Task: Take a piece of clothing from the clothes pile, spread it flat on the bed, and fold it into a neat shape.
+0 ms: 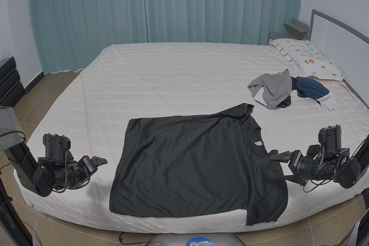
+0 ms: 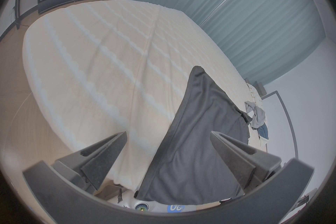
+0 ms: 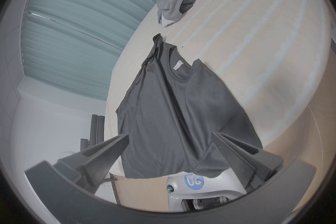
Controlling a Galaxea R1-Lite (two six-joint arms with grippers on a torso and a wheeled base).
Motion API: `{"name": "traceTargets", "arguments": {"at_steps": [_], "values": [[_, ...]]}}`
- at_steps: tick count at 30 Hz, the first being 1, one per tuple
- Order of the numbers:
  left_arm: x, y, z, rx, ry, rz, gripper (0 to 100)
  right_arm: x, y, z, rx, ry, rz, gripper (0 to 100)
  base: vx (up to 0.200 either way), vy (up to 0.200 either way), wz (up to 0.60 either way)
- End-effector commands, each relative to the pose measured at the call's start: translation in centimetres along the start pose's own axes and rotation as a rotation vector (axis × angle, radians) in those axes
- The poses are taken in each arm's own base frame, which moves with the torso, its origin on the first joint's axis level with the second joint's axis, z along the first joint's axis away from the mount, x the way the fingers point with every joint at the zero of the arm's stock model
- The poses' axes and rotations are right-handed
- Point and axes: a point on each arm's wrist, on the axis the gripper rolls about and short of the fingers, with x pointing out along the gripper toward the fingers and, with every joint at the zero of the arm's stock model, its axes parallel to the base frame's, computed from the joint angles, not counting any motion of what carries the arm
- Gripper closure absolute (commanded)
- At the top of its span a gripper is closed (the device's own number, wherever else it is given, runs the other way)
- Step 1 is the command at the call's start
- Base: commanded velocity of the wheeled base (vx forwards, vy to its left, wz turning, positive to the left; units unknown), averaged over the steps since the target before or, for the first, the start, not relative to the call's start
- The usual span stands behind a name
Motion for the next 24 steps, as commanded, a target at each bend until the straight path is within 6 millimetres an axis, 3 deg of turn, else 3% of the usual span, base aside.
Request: {"name": "traceTargets", "arguments": {"at_steps": [1, 10, 16, 24], "values": [[0.4, -0.2, 0.1, -0.019, -0.007, -0.007, 0, 0.2, -0.1, 0.0, 0.002, 0.005, -0.003, 0, 0.000, 0.000, 0.00], [0.7, -2.0, 0.8, -0.060, -0.041, -0.081, 0, 0.9, -0.5, -0.3, 0.007, 0.028, -0.025, 0, 0.000, 0.000, 0.00], [2.0, -4.0, 3.0, -0.049, -0.099, -0.141, 0, 0.9, -0.7, -0.5, 0.011, 0.039, -0.031, 0, 0.000, 0.000, 0.00], [8.1, -5.9, 5.1, -0.033, -0.105, -0.175, 0, 1.1, -1.3, -0.7, 0.025, 0.053, -0.052, 0, 0.000, 0.000, 0.00]]}}
